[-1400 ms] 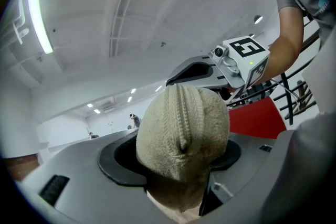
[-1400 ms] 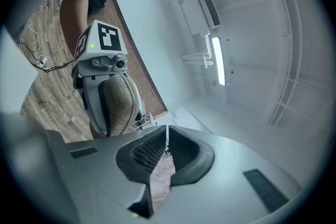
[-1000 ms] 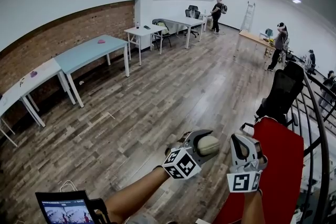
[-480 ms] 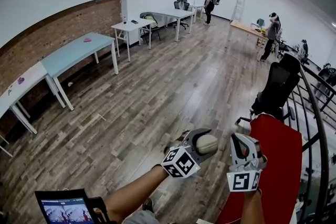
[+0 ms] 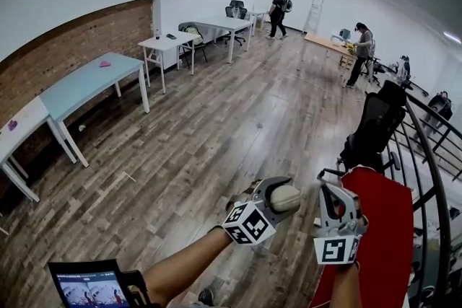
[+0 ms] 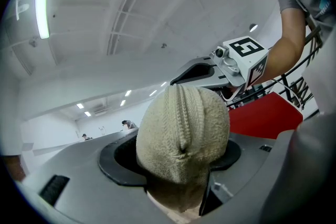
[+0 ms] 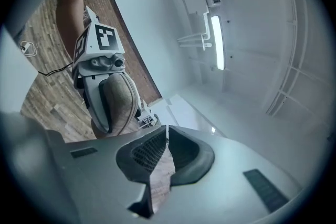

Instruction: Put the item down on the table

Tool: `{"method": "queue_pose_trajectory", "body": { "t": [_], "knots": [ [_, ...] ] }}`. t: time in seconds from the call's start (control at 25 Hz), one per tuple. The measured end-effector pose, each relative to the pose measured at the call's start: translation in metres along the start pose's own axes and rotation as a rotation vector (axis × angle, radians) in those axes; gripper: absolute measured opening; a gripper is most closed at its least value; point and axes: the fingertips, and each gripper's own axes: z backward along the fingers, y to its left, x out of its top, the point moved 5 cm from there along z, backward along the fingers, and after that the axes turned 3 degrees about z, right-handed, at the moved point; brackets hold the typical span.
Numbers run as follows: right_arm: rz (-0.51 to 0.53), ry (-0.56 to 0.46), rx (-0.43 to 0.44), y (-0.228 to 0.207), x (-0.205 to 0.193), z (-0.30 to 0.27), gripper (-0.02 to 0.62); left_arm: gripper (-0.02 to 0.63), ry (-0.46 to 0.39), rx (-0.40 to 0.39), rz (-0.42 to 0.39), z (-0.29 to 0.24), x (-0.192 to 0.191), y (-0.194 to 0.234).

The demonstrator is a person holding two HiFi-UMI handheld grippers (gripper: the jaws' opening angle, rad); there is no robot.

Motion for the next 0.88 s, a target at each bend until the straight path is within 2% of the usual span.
{"method": "queue_pose_trajectory", "body": {
  "t": [0.44,0.88],
  "knots": [
    [-0.008,0.048,0.016,0.004,-0.03,-0.058,0.006,0.307,-0.004,-0.029,0.027,-0.03,-0.036,0.044],
    [-0.021,0.035,0.038,-0.032,-0.115,-0.109,0.006,0.307,0.02,-0.019,0.019,-0.125,-0.042,0.083]
  ]
}}
